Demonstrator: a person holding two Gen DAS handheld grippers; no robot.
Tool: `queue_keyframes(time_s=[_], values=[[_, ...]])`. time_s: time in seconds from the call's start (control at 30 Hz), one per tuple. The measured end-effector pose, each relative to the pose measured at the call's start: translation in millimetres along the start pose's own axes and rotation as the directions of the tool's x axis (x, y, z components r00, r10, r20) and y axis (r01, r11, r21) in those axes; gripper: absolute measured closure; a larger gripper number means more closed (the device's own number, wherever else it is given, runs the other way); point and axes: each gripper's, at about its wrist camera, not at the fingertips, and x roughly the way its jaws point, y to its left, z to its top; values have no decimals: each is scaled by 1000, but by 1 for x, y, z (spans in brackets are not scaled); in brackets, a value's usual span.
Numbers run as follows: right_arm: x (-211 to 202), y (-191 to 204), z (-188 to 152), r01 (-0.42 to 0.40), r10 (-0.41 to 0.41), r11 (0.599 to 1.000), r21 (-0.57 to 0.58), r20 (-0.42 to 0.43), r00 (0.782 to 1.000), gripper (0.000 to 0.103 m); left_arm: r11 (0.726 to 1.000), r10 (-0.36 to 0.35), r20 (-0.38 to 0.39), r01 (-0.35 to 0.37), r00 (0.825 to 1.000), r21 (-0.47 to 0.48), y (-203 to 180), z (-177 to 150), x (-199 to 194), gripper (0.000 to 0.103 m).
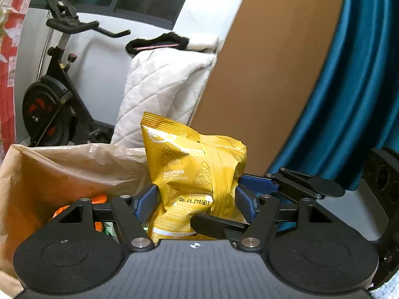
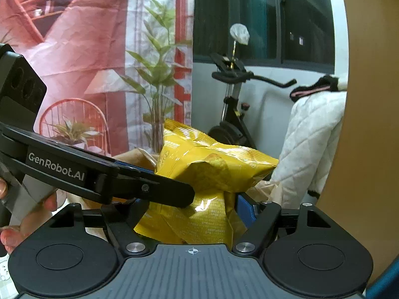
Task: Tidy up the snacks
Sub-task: 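Open both grippers to drop the yellow bag into the lined box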
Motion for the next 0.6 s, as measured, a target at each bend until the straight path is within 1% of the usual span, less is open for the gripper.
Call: queue_keyframes(time_s=[0.03, 0.07, 0.17, 0.3, 0.37, 0.47, 0.53, 0.6], values=[[4, -2, 0, 1, -1, 1000, 2, -8, 1000, 32, 1000, 5, -8, -5, 1000, -4, 2, 1, 6, 33], [10, -5, -1, 2, -2, 1000, 7, -18, 1000, 31, 1000, 5, -15, -5, 1000, -8, 4, -3, -4, 33], [18, -10, -5, 9, -8, 1000, 20, -39, 999, 31, 1000, 15, -35, -15, 999, -13, 8, -3, 0, 30], [19, -17, -12, 45, -43, 998, 49, -41, 998, 24, 996, 84, -42, -83, 996, 9, 13, -4, -2, 29], [15, -19, -16, 52, -49, 997, 61, -41, 998, 23, 994, 108, -31, -108, 994, 16, 16, -5, -9, 28], [4, -16, -22, 68, -66, 995, 69, -30, 997, 23, 992, 126, -4, -126, 992, 0, 18, -9, -26, 26], [-8, -14, -26, 74, -74, 994, 77, -12, 997, 19, 989, 147, 22, -147, 989, -7, 18, -10, -34, 25], [-21, -10, -31, 80, -82, 993, 90, 18, 996, 14, 984, 176, 57, -176, 983, 0, 16, -14, -49, 25]])
